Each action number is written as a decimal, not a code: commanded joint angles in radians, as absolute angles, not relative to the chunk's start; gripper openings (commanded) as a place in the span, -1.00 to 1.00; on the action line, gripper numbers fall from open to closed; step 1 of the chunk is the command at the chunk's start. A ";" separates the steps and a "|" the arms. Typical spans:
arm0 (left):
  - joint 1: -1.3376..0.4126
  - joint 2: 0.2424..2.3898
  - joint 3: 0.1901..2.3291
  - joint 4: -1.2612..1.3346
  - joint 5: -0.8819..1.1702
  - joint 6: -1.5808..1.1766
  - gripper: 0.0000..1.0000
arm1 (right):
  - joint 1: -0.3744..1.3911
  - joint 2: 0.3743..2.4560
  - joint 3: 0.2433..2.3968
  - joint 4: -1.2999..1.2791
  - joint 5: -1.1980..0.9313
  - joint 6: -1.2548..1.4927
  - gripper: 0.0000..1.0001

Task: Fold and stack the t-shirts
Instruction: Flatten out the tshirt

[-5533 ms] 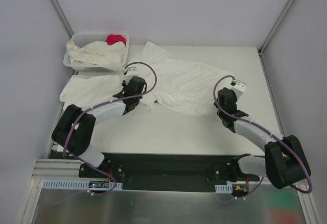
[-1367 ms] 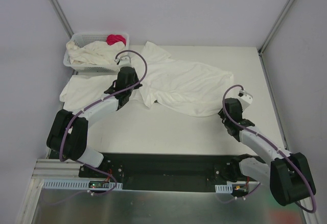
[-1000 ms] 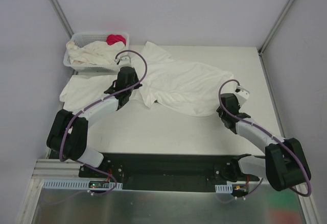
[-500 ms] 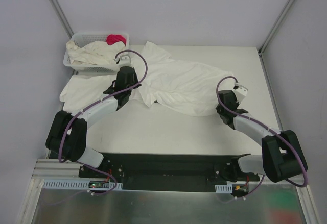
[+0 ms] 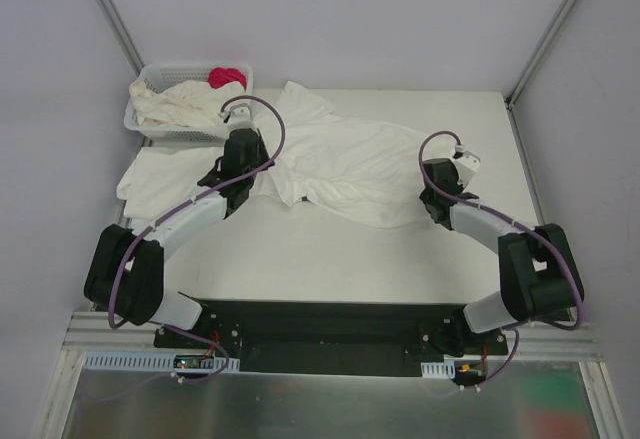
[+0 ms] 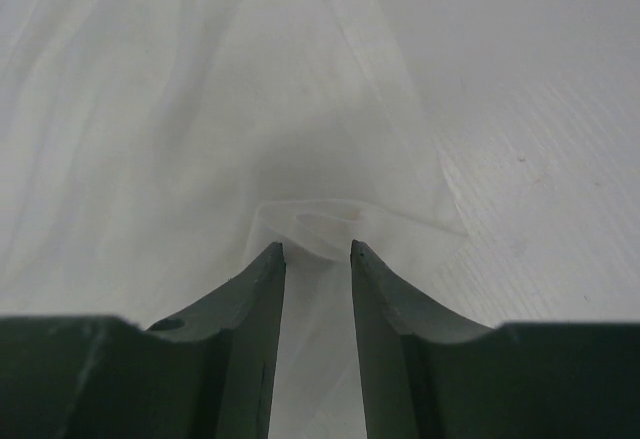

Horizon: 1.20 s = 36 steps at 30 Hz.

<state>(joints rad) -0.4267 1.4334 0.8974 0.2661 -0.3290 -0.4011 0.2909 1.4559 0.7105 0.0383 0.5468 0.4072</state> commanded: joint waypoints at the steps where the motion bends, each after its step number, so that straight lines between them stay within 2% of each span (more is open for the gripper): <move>1: -0.436 1.373 0.907 0.282 -0.373 -0.377 -1.00 | 0.285 1.518 0.791 0.037 0.532 0.417 -0.30; 10: -0.436 1.347 0.894 0.284 -0.382 -0.376 -1.00 | 0.268 1.572 0.894 0.015 0.509 0.411 -0.29; 18: -0.436 1.333 0.884 0.304 -0.356 -0.388 -1.00 | 0.267 1.232 0.832 -0.182 0.488 0.382 -0.26; 22: -0.436 1.333 0.884 0.307 -0.348 -0.394 -1.00 | 0.268 1.145 0.735 -0.218 0.431 0.406 -0.26; 29: -0.437 1.330 0.880 0.307 -0.351 -0.391 -1.00 | 0.271 1.190 0.710 -0.270 0.391 0.429 -0.29; 36: -0.437 1.321 0.877 0.304 -0.368 -0.380 -1.00 | 0.272 1.230 0.678 -0.219 0.443 0.433 -0.29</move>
